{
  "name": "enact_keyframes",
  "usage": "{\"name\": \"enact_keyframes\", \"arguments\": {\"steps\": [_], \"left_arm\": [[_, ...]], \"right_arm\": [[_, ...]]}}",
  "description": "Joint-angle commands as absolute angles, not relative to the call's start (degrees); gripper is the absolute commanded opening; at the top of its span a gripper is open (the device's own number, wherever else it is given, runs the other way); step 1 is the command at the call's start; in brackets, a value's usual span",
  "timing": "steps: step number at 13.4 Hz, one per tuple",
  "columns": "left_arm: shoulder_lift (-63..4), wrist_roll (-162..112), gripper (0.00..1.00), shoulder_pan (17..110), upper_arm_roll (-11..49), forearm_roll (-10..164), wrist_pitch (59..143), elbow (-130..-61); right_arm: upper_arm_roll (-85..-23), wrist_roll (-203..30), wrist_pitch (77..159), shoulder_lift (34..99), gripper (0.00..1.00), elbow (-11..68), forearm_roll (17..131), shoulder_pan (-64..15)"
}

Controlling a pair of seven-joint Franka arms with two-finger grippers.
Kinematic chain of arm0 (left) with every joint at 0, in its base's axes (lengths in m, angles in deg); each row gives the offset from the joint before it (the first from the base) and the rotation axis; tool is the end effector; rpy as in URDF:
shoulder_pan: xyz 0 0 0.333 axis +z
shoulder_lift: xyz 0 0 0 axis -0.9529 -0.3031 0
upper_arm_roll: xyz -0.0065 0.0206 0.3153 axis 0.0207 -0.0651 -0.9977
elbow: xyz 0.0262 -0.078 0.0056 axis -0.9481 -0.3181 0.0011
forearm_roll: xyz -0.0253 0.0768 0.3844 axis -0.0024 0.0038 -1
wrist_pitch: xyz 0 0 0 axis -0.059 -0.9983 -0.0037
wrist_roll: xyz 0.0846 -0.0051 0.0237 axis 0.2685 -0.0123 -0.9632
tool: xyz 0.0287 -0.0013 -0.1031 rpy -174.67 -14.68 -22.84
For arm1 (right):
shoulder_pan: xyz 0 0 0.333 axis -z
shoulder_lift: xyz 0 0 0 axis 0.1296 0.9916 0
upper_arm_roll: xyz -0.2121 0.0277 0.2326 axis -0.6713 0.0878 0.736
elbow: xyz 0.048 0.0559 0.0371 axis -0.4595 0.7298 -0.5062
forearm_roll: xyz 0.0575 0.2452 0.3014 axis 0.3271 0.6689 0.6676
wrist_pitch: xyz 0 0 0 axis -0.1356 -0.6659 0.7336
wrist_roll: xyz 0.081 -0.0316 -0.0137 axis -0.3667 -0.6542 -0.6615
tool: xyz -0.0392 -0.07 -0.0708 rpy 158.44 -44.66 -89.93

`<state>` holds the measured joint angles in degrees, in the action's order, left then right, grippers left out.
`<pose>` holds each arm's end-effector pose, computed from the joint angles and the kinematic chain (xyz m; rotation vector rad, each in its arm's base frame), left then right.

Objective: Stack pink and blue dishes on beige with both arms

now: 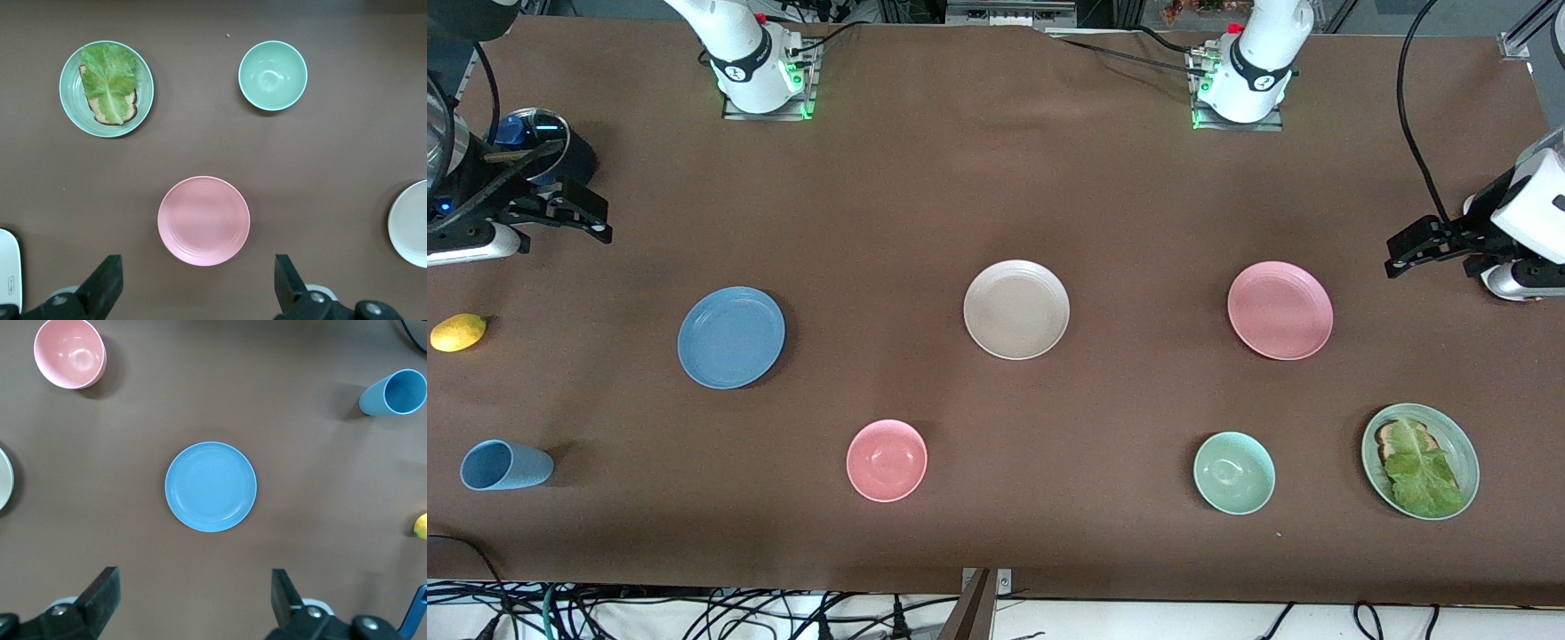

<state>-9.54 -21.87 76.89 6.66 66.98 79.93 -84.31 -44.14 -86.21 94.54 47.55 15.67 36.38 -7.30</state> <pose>0.5927 -0.0079 0.5900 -3.1328 -0.0505 -0.0444 0.5834 0.0381 0.6087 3.1218 0.2388 0.0216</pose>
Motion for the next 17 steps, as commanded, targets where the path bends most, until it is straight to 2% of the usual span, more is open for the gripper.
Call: {"name": "enact_keyframes", "arguments": {"steps": [1, 10, 17], "left_arm": [[-9.72, -21.03, 1.0, 77.01, 6.7, 67.28, 79.53, -83.2], [-9.89, -21.03, 1.0, 76.92, 6.7, 67.19, 79.53, -83.2], [-12.53, -21.9, 1.0, 77.89, 6.27, 67.98, 79.18, -83.72]], "right_arm": [[-44.08, -85.79, 94.03, 47.62, 1.0, 15.25, 37.17, -6.92], [-44.08, -85.79, 93.94, 47.8, 1.0, 15.25, 37.08, -6.92], [-44.08, -85.79, 93.94, 47.8, 1.0, 15.25, 37.08, -6.92]]}}
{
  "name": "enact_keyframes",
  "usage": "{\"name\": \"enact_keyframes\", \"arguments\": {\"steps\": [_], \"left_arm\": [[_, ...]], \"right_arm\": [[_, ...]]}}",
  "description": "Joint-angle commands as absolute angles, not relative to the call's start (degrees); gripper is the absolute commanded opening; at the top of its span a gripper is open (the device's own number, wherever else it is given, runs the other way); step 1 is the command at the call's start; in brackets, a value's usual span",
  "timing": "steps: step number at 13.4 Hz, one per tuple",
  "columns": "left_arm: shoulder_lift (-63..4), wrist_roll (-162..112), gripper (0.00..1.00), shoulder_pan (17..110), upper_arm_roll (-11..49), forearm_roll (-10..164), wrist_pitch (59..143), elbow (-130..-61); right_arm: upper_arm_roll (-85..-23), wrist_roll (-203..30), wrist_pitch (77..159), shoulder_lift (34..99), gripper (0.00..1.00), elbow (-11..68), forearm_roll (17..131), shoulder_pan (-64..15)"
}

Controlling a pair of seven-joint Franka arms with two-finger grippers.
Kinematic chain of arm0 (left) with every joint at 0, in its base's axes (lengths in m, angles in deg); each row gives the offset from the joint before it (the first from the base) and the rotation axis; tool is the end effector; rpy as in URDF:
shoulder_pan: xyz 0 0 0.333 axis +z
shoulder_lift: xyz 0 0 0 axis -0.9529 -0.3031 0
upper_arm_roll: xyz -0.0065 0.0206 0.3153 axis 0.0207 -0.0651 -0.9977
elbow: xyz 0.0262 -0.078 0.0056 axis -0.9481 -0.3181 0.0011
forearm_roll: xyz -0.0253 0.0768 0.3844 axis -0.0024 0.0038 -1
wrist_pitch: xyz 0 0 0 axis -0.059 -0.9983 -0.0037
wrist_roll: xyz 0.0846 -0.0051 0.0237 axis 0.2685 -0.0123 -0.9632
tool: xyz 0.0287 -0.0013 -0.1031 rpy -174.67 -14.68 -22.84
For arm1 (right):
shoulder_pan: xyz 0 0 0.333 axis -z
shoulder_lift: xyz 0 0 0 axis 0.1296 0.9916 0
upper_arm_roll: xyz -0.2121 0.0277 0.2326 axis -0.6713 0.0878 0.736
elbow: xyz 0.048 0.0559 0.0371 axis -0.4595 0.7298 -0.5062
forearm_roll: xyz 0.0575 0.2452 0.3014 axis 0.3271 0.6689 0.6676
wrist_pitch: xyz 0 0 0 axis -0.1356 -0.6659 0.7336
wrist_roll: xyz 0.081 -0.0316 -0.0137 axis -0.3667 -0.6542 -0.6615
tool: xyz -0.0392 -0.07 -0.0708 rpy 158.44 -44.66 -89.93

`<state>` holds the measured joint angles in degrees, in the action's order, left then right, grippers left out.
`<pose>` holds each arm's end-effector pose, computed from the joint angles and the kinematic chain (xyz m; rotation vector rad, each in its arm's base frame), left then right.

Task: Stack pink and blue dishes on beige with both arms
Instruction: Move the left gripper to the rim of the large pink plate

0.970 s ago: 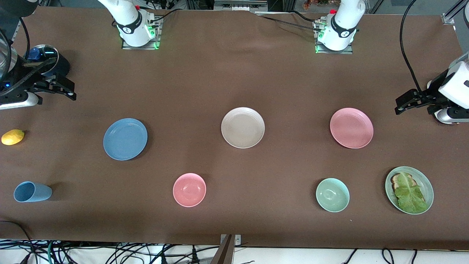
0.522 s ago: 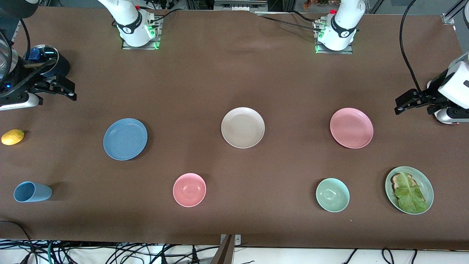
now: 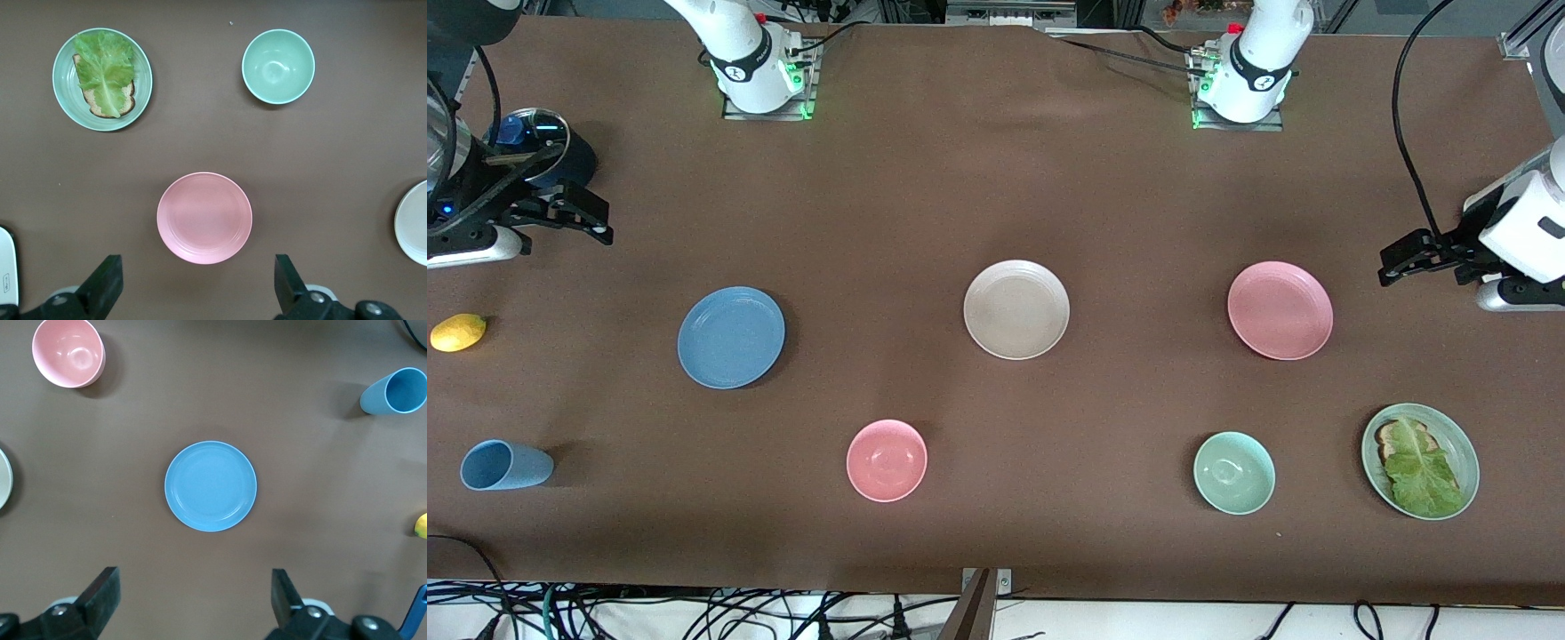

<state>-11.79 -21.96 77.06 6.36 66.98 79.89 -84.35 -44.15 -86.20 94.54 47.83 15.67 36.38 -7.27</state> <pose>0.6022 -0.0024 0.5662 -3.1345 -0.0656 0.0193 0.5848 0.0377 0.6058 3.1223 0.2375 0.0139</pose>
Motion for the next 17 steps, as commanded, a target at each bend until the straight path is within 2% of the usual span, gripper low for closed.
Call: {"name": "enact_keyframes", "arguments": {"steps": [1, 5, 8, 13, 16, 17], "left_arm": [[-14.36, -20.95, 1.0, 78.85, 6.26, 67.98, 79.18, -83.81], [-19.9, -21.39, 1.0, 80.7, 6.18, 67.89, 79.01, -84.07], [-23.51, -19.8, 1.0, 83.34, 6.35, 68.42, 81.36, -87.84], [-17.2, -13.4, 1.0, 88.07, 6.7, 68.42, 112.24, -116.54], [-16.92, -5.67, 1.0, 91.85, 6.79, 68.51, 126.95, -127.38], [-17.19, -3.56, 1.0, 92.47, 6.79, 68.51, 128.47, -128.45]], "right_arm": [[-44.34, -85.87, 93.94, 47.8, 1.0, 15.25, 37.08, -6.92], [-44.34, -85.96, 94.2, 47.8, 1.0, 15.25, 37.08, -6.92], [-44.34, -85.96, 94.47, 47.8, 1.0, 15.17, 37.17, -6.92], [-44.78, -85.7, 94.73, 48.85, 1.0, 15.17, 37.26, -5.6], [-44.87, -85.87, 95.26, 49.55, 1.0, 15.08, 37.26, -5.34], [-44.87, -85.87, 95.26, 49.55, 1.0, 15.08, 37.26, -5.25]]}}
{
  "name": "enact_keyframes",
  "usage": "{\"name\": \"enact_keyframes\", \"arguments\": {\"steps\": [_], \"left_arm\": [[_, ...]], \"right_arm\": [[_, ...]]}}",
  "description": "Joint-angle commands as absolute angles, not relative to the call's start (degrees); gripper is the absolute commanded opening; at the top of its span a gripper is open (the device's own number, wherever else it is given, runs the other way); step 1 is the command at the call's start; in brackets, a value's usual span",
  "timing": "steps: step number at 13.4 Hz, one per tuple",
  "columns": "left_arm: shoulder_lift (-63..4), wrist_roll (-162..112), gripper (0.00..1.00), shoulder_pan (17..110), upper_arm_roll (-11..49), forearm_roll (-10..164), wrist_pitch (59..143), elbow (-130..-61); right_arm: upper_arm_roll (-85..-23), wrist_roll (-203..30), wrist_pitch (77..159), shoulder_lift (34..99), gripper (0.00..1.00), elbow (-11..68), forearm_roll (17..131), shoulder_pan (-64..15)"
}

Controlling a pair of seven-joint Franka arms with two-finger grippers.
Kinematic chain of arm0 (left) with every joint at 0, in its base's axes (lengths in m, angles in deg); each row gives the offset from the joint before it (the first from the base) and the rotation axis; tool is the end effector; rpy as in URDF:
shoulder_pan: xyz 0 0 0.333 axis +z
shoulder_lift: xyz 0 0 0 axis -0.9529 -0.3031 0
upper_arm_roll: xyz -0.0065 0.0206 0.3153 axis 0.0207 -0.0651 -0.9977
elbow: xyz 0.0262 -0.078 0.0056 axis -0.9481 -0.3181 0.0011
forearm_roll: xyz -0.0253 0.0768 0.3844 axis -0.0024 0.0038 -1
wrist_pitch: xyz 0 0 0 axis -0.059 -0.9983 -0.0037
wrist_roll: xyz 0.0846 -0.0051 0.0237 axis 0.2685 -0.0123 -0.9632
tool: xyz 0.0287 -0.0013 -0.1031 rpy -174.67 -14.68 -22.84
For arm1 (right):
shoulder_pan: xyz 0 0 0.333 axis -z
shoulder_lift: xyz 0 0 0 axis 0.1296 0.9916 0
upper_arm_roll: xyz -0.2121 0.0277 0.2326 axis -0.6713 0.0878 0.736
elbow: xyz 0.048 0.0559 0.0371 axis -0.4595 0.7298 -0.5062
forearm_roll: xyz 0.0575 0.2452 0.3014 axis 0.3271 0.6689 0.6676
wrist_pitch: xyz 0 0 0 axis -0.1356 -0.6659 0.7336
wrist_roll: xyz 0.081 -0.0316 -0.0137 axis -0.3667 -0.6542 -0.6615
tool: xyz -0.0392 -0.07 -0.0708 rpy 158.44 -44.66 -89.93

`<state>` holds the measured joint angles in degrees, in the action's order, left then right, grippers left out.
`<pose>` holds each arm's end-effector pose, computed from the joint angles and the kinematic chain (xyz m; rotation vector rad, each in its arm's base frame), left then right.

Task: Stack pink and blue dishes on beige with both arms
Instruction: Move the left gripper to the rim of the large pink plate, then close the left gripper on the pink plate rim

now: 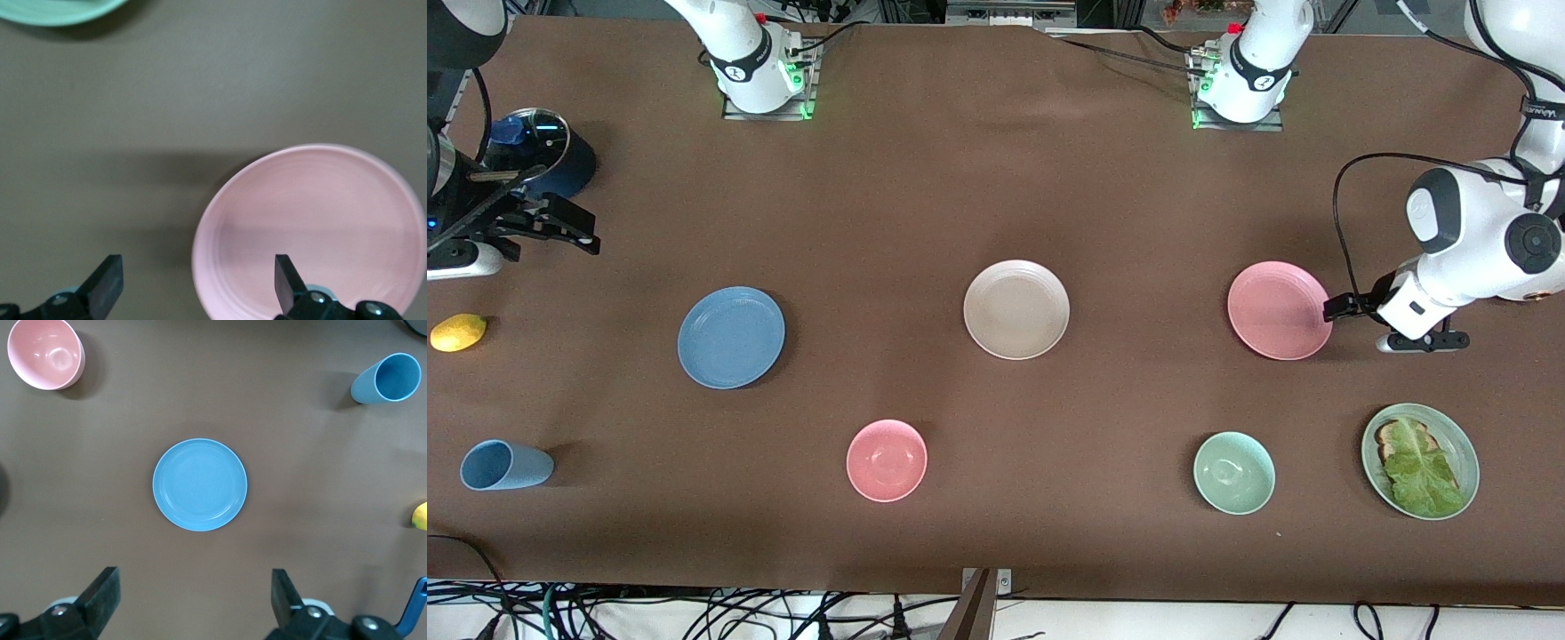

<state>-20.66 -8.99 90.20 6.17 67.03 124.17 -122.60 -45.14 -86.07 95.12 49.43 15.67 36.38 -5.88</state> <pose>0.5329 0.1187 0.2406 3.1128 0.0593 -0.0890 0.5943 0.0136 0.5902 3.1270 0.1695 -0.0143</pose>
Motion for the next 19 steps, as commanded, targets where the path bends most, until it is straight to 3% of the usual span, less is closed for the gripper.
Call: {"name": "enact_keyframes", "arguments": {"steps": [1, 4, 7, 8, 9, 11, 16, 19], "left_arm": [[-17.8, -2.67, 1.0, 92.74, 6.79, 68.51, 128.49, -128.55], [-21.92, -2.57, 1.0, 92.66, 7.05, 68.6, 128.57, -128.55], [-24.47, -2.57, 0.89, 92.66, 8.81, 69.39, 128.75, -127.58], [-25.53, -2.31, 0.76, 92.74, 8.81, 69.39, 128.84, -126.89], [-26.23, -1.87, 0.56, 92.66, 8.81, 69.39, 128.75, -126.01], [-26.33, -0.3, 0.02, 92.74, 8.73, 69.13, 128.66, -125.13], [-27.03, -0.98, 0.0, 92.57, 8.81, 69.48, 127.61, -122.75], [-26.51, -6.15, 0.0, 91.95, 11.86, 72.36, 117.38, -116.28]], "right_arm": [[-44.87, -85.87, 95.26, 49.73, 1.0, 15.08, 37.17, -5.25], [-44.78, -85.87, 95.26, 49.73, 1.0, 15.08, 37.26, -5.07], [-44.87, -85.79, 95.35, 50.34, 1.0, 15.08, 37.26, -4.9], [-44.87, -85.79, 95.35, 50.87, 1.0, 15.08, 37.26, -4.99], [-44.87, -85.87, 95.35, 50.87, 1.0, 15.08, 37.26, -4.99], [-44.87, -85.87, 95.35, 51.22, 1.0, 15.08, 37.26, -4.99], [-44.78, -86.58, 95.08, 51.31, 1.0, 15.43, 36.99, -5.08], [-44.78, -86.84, 95.35, 52.01, 1.0, 16.57, 37.17, -4.99]]}}
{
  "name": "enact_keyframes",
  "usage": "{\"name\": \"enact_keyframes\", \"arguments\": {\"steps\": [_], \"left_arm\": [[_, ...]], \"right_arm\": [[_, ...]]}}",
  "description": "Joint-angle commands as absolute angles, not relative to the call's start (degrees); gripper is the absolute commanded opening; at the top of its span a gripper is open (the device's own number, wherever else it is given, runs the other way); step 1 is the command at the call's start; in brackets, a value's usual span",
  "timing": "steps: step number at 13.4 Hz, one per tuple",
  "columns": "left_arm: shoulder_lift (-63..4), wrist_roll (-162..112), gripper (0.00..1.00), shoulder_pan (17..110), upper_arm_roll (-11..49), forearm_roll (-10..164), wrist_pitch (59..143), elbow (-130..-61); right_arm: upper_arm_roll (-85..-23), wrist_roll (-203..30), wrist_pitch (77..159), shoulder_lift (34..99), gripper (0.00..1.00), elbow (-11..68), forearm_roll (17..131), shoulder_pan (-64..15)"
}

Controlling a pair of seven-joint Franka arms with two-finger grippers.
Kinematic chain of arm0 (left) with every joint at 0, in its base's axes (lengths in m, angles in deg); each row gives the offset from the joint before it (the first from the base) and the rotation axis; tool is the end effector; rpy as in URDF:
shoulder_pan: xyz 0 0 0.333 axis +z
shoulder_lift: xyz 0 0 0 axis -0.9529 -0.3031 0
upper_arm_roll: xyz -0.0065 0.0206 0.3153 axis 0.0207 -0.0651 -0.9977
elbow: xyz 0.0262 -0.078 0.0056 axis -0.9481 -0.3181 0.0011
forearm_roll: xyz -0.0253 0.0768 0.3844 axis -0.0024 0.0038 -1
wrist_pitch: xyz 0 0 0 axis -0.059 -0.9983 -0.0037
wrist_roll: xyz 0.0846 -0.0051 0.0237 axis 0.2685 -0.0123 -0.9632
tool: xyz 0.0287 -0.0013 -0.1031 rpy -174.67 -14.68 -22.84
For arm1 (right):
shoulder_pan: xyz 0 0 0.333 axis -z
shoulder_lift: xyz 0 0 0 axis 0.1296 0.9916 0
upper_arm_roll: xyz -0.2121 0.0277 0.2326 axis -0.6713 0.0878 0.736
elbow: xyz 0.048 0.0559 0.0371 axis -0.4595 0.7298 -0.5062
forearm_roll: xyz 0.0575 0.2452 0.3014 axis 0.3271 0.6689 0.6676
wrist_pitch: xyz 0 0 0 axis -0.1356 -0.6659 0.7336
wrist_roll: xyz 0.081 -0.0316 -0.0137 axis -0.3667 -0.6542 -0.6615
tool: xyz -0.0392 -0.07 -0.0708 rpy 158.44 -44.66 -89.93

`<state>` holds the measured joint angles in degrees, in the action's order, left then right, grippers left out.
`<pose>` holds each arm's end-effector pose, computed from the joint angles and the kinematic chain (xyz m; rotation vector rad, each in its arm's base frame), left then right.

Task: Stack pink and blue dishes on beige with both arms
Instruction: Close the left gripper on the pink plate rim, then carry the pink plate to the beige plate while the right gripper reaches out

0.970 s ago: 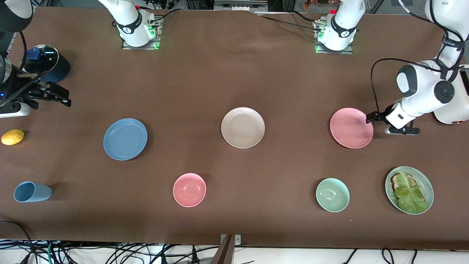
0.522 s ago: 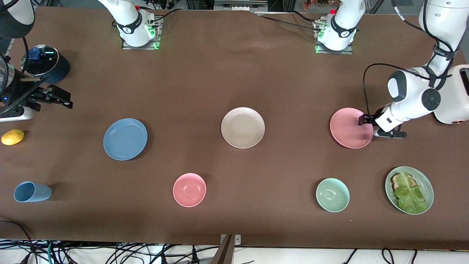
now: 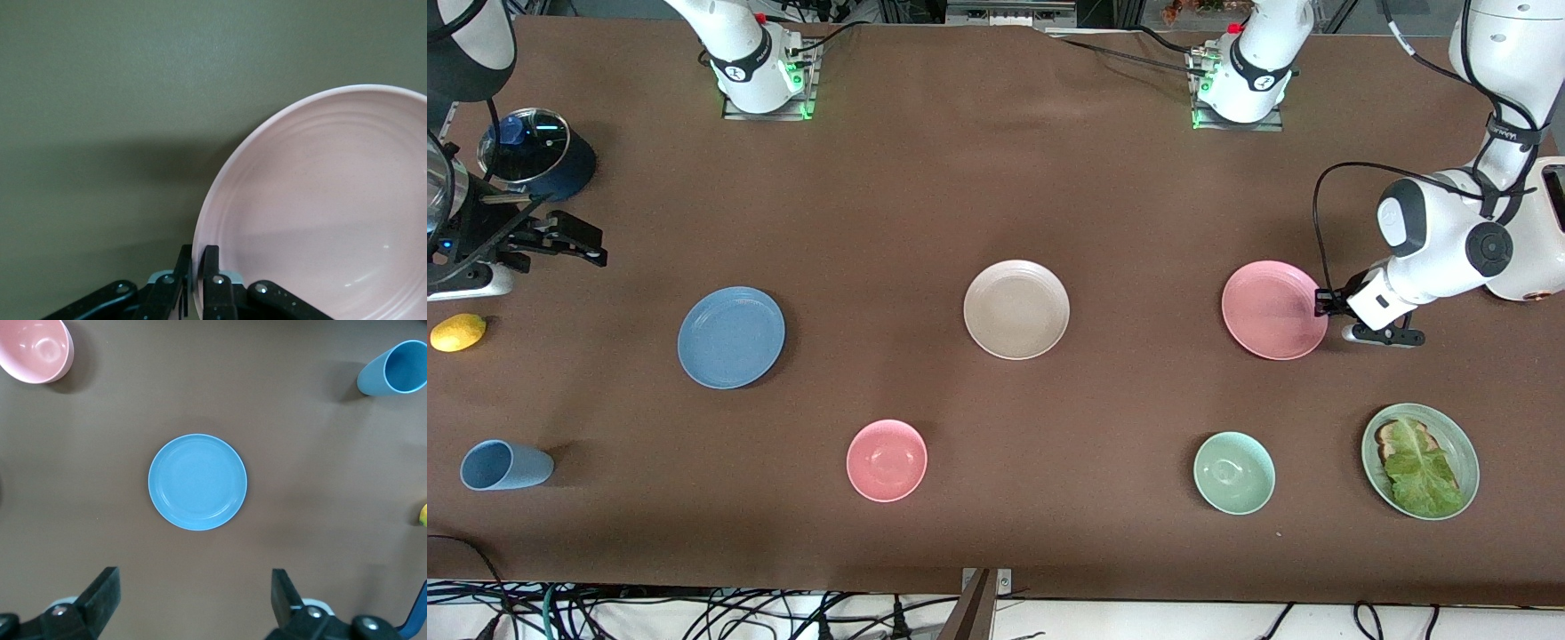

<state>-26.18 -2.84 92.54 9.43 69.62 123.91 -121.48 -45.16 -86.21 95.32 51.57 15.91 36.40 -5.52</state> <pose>0.5314 0.1079 0.1965 3.0312 -0.0686 -0.1806 0.6037 0.0095 0.5662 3.1301 0.1635 -0.0738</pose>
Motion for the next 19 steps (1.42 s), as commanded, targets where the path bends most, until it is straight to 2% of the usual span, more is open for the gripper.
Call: {"name": "enact_keyframes", "arguments": {"steps": [1, 3, 7, 10, 13, 16, 19], "left_arm": [[-26.42, -9.83, 0.0, 91.95, 14.15, 73.42, 111.58, -112.5], [-25.98, -18.27, 0.0, 92.04, 18.81, 73.61, 104.26, -107.82], [-24.66, -35.92, 0.0, 92.04, 30.84, 73.96, 104.31, -107.81], [-25.45, -42.37, 0.0, 90.99, 37.09, 73.96, 106.68, -107.8], [-27.11, -49.83, 0.0, 83.54, 37.64, 73.79, 112.46, -108.68], [-30.36, -57.05, 0.0, 75.89, 37.12, 72.91, 116.88, -108.68], [-33.08, -60.57, 0.0, 73.41, 37.11, 69.31, 118.99, -107.9]], "right_arm": [[-44.78, -86.84, 96.22, 52.28, 1.0, 17.36, 37.26, -4.99], [-44.78, -86.93, 99.64, 52.45, 1.0, 20.08, 37.26, -4.99], [-44.87, -87.98, 107.72, 52.1, 1.0, 27.19, 37.26, -4.9], [-45.83, -89.04, 113.52, 52.28, 1.0, 32.37, 37.26, -4.9], [-46.98, -91.84, 120.03, 53.68, 1.0, 37.13, 37.26, -4.81], [-48.29, -93.86, 123.28, 58.06, 1.0, 37.31, 37.26, -4.55], [-50.4, -98.96, 127.5, 63.25, 1.0, 37.4, 37.61, -4.03]]}}
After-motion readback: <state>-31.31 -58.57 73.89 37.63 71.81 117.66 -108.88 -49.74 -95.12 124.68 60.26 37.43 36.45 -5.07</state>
